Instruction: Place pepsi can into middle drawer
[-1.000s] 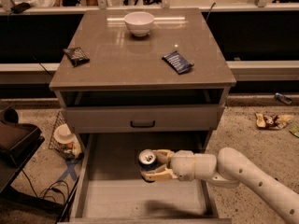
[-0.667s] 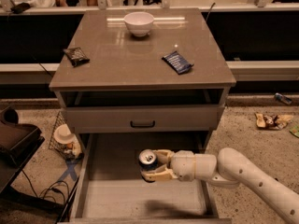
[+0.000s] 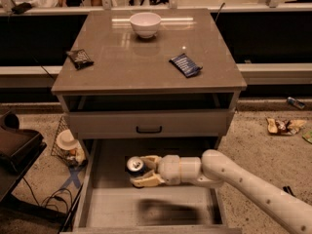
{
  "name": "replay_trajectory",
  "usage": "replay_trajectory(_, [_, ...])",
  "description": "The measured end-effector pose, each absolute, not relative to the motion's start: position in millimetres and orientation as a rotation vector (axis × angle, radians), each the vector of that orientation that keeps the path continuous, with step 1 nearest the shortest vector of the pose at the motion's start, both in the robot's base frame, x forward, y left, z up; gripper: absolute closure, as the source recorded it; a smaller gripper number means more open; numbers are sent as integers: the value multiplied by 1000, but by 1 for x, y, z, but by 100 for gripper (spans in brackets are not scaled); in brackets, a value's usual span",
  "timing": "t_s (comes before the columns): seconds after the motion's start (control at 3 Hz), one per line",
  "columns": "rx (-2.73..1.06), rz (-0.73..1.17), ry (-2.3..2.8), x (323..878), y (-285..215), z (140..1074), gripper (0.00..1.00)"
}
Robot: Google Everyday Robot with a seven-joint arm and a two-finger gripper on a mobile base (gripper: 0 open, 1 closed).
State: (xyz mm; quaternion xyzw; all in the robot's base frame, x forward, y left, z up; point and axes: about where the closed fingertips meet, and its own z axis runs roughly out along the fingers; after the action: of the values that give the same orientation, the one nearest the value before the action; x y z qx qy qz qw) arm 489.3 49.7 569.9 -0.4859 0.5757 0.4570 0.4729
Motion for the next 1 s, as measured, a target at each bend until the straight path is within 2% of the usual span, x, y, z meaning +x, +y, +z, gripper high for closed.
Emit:
replay_trajectory(0.33, [-1207,1183,1322,513,99,528,100])
replay_trajectory(1.0, [-1223,1232,1181,532,166,464,100])
